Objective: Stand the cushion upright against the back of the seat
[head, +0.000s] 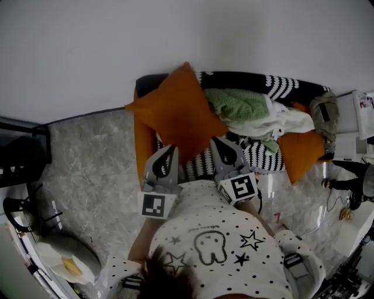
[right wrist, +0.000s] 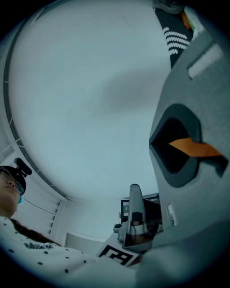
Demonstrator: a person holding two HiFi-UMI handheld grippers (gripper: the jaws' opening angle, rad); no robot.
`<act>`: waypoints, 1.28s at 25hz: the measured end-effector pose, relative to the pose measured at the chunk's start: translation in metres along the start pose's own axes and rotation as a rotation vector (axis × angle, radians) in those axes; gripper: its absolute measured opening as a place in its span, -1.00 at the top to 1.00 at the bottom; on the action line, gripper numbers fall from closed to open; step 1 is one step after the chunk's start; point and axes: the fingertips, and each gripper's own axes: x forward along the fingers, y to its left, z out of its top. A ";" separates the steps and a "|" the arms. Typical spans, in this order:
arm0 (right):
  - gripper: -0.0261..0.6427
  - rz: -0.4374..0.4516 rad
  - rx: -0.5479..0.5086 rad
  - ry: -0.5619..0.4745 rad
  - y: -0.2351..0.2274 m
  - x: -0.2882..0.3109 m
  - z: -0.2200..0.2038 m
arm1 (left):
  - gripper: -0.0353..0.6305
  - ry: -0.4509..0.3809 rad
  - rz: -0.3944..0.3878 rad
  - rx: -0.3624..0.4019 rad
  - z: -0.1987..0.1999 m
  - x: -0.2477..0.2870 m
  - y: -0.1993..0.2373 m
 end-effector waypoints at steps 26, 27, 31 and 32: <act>0.94 -0.025 0.001 0.040 0.011 -0.029 -0.019 | 0.88 0.021 0.030 0.000 -0.006 -0.020 -0.003; 0.94 -0.022 -0.004 0.047 0.012 -0.029 -0.019 | 0.88 0.024 0.028 0.002 -0.007 -0.020 -0.004; 0.94 0.008 -0.022 0.071 0.019 -0.029 -0.022 | 0.88 0.029 0.024 0.007 -0.009 -0.021 -0.007; 0.94 0.015 -0.019 0.072 0.021 -0.030 -0.023 | 0.88 0.034 0.023 0.006 -0.011 -0.022 -0.008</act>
